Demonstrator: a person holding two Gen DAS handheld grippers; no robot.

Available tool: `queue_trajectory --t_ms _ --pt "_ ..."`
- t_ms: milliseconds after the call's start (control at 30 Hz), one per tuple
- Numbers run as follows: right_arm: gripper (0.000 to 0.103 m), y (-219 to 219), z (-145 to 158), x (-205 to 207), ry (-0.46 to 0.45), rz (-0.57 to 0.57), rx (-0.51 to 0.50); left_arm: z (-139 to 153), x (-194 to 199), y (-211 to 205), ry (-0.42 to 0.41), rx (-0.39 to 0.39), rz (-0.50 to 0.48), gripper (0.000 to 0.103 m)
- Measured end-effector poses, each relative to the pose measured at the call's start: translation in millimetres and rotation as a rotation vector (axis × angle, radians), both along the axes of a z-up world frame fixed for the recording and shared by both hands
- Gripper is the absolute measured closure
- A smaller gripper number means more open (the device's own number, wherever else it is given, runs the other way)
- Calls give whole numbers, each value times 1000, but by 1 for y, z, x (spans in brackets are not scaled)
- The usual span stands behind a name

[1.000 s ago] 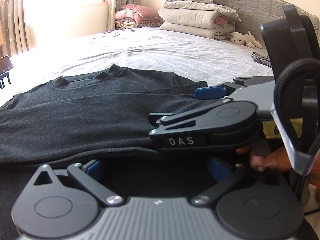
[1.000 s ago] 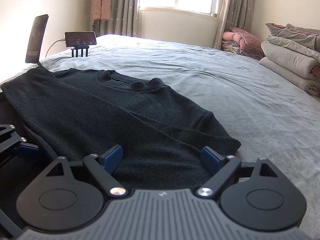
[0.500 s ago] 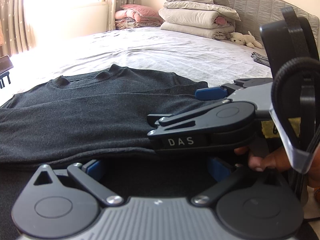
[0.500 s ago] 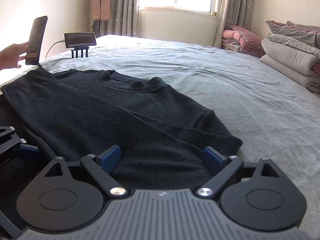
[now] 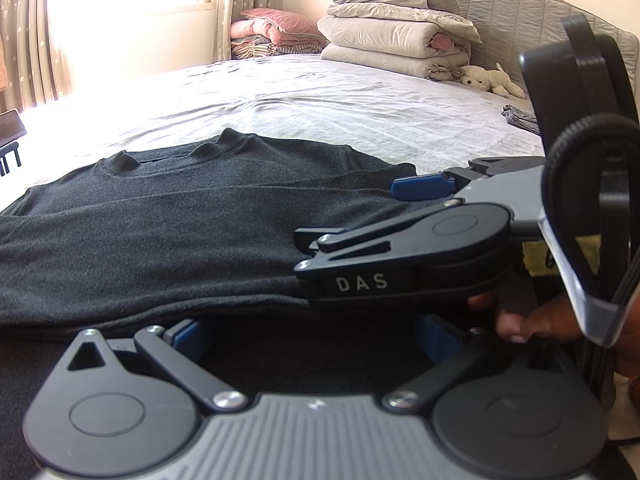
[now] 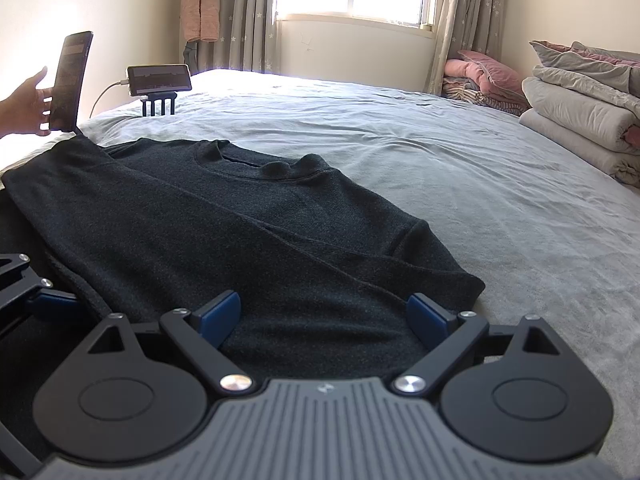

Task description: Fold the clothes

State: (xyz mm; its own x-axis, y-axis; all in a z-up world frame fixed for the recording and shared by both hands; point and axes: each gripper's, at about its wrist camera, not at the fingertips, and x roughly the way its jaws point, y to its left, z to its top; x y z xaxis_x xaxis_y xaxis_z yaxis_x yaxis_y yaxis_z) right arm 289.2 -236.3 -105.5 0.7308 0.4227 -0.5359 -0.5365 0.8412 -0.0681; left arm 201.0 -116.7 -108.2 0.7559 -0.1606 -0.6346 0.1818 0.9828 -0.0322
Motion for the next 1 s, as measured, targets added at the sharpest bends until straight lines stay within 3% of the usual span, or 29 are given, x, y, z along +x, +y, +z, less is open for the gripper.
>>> queue_trajectory --t_ms 633,767,1000 --pt "5 -5 5 2 17 -8 26 0 -1 -1 -5 3 -3 0" --pt "5 -18 16 4 55 -7 80 0 -2 0 -6 0 -3 0" --pt "5 -42 32 14 213 2 131 0 -2 0 -6 -1 -3 0"
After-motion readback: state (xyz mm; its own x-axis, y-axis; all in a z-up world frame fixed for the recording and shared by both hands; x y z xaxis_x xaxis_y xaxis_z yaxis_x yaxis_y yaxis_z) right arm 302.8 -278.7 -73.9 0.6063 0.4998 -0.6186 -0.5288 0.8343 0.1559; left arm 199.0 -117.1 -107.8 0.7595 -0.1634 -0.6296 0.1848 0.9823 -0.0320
